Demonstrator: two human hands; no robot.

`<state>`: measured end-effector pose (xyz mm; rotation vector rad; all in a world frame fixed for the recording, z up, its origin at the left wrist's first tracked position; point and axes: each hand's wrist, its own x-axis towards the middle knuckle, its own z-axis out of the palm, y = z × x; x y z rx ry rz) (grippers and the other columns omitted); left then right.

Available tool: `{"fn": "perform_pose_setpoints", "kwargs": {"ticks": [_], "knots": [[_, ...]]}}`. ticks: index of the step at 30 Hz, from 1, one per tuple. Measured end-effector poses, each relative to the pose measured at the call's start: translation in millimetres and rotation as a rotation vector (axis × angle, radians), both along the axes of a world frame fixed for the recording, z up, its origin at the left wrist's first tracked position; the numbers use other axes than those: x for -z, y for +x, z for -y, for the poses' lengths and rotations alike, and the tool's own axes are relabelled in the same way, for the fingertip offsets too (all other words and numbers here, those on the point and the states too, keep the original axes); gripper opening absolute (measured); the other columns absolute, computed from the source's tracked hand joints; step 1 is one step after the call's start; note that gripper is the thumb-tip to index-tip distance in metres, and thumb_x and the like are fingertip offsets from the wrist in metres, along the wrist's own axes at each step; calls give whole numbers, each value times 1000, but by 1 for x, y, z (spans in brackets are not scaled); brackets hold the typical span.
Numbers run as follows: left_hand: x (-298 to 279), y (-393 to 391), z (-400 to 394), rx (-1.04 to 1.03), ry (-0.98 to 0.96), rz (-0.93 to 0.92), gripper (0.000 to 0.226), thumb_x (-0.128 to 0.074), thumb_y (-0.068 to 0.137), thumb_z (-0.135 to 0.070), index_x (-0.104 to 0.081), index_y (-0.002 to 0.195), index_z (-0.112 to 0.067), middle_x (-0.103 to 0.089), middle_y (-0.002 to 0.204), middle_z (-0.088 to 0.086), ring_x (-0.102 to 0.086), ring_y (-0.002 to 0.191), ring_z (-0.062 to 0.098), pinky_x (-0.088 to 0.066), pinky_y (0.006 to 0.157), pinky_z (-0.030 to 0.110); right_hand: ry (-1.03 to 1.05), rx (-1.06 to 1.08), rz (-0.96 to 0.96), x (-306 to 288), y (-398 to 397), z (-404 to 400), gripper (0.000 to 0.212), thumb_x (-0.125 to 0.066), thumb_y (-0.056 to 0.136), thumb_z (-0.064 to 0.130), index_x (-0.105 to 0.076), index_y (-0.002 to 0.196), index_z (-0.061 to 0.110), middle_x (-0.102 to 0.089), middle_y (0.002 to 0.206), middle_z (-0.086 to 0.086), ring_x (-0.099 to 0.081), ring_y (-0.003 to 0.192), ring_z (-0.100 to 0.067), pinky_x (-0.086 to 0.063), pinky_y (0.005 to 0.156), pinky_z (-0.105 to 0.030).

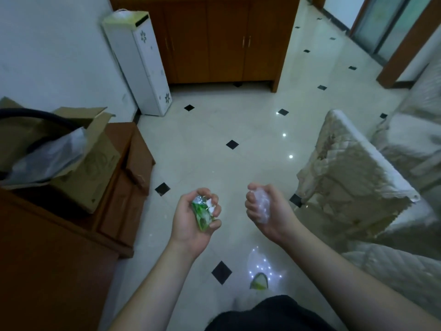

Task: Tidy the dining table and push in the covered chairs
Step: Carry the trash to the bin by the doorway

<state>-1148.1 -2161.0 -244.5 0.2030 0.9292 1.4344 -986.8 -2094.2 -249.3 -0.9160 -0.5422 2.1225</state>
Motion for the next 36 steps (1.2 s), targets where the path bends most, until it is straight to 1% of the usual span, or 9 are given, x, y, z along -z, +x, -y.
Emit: {"fn": "perform_pose_setpoints", "kwargs": {"ticks": [5, 10, 13, 20, 23, 27, 29, 32, 36], "knots": [[12, -1, -93, 65, -42, 4, 16, -43, 83, -23, -53, 73, -16, -46, 70, 3, -39, 52, 15, -21, 41, 19, 51, 20, 72, 14, 6, -82, 26, -31, 93, 14, -55, 97, 6, -48, 60, -3, -38, 44, -10, -29, 36, -17], [13, 5, -196, 118, -81, -32, 12, -46, 79, -24, -54, 73, -16, -47, 70, 3, -40, 52, 15, -19, 41, 19, 6, 98, -1, 22, 16, -179, 13, -44, 77, 16, -55, 71, 13, -43, 58, -2, -35, 44, -11, -25, 34, -19], [9, 11, -250, 137, -107, -58, 11, -46, 78, -23, -54, 73, -17, -47, 70, 3, -40, 51, 15, -17, 42, 19, -54, 115, -4, 20, 27, -234, 9, -47, 75, 18, -50, 66, 17, -42, 57, 0, -34, 44, -10, -22, 36, -18], [8, 4, -353, 127, -132, -54, 14, -44, 82, -22, -53, 72, -17, -48, 70, 2, -38, 51, 15, -20, 41, 18, -136, 128, -116, 19, 28, -347, 19, -45, 87, 23, -48, 69, 19, -43, 62, 3, -36, 48, -9, -15, 40, -19], [12, -4, -399, 146, -131, -57, 10, -48, 78, -22, -54, 72, -16, -47, 71, 2, -38, 51, 15, -22, 40, 17, -170, 137, -164, 21, 18, -389, 17, -50, 85, 24, -48, 69, 20, -43, 63, 4, -36, 49, -9, -17, 39, -18], [25, -23, -467, 151, -128, -33, 19, -42, 85, -21, -55, 72, -15, -48, 71, 3, -38, 51, 15, -20, 40, 19, -207, 149, -222, 29, 2, -452, 10, -53, 83, 23, -51, 74, 19, -44, 63, 5, -41, 48, -8, -23, 36, -16], [30, -33, -505, 161, -123, -30, 20, -41, 86, -21, -55, 73, -15, -48, 71, 3, -38, 52, 15, -20, 40, 20, -193, 161, -243, 31, -9, -489, 10, -61, 78, 22, -53, 74, 19, -44, 63, 5, -42, 48, -8, -26, 35, -17], [28, -49, -566, 188, -116, -20, 16, -44, 83, -20, -55, 73, -16, -48, 71, 3, -38, 52, 15, -22, 40, 20, -164, 163, -293, 28, -27, -546, 34, -85, 53, 18, -55, 69, 18, -46, 62, 4, -43, 48, -9, -28, 34, -17], [18, -66, -644, 267, -106, -12, 10, -48, 79, -21, -54, 72, -16, -48, 71, 3, -38, 52, 16, -18, 44, 21, -125, 202, -315, 13, -44, -617, 40, -89, 48, 20, -55, 69, 18, -45, 63, 4, -43, 48, -9, -25, 35, -16]]}}
